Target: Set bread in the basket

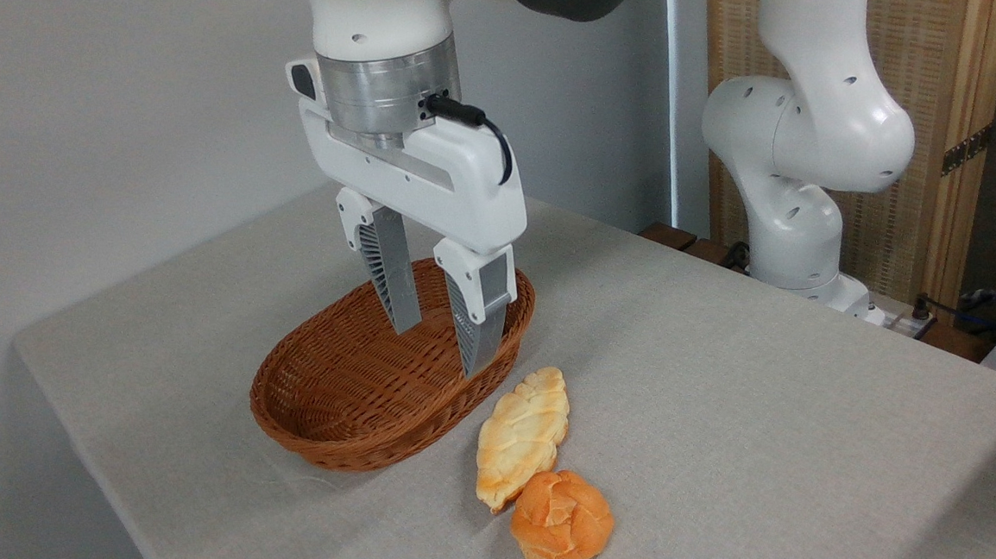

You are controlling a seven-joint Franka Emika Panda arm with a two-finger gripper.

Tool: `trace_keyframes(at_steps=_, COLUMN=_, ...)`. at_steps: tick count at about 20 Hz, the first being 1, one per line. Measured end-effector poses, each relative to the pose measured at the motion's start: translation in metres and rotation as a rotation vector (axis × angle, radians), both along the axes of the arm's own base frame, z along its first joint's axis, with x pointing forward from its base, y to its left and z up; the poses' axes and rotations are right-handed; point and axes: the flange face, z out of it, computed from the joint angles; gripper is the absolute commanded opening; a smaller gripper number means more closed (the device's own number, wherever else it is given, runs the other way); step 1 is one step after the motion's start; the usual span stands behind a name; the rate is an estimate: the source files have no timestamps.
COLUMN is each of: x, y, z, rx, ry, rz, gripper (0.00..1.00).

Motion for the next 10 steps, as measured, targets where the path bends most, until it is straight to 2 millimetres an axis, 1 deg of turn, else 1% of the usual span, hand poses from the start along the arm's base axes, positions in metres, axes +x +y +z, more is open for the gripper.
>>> trace_keyframes(at_steps=3, x=0.000, y=0.004, z=-0.006, rx=0.002, ry=-0.003, rz=-0.054, gripper=1.00)
trace_keyframes(at_steps=6, x=0.000, y=0.015, z=-0.010, rx=0.006, ry=-0.014, rz=-0.095, gripper=1.00)
trace_keyframes(at_steps=10, x=-0.002, y=0.028, z=-0.027, rx=0.008, ry=-0.014, rz=-0.184, gripper=1.00)
